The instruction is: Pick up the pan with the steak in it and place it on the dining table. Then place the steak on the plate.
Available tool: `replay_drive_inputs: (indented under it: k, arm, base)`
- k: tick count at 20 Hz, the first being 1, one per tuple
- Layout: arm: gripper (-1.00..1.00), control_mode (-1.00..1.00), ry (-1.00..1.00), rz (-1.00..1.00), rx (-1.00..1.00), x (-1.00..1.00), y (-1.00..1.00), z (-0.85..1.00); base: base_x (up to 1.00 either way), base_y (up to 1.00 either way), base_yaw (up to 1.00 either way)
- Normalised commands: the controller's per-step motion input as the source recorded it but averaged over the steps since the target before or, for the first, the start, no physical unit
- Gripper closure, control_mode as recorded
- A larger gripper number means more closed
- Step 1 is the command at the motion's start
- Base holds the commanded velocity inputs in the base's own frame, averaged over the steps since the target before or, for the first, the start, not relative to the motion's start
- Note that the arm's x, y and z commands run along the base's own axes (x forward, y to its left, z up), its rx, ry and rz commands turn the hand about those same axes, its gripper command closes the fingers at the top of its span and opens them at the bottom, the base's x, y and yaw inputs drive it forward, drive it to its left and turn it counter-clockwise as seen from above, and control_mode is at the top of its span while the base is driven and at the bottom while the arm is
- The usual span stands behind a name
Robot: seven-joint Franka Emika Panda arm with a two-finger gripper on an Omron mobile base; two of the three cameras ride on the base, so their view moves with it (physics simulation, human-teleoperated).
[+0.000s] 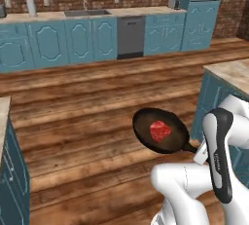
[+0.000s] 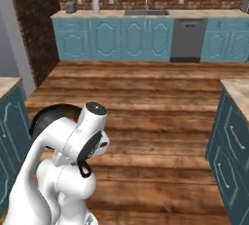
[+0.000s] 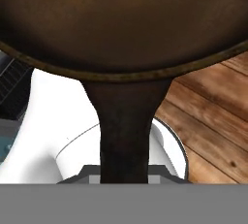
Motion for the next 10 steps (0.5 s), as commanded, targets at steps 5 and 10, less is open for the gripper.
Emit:
replay_drive_inputs:
  k: [5, 10]
  arm:
    - [1.0, 1.0, 0.0, 0.0, 0.0, 0.0, 0.0, 0.0]
    - [1.0, 1.0, 0.0, 0.0, 0.0, 0.0, 0.0, 0.0]
  base:
    - [0.0, 0.0, -0.5]
    - [0.0, 0.0, -0.5]
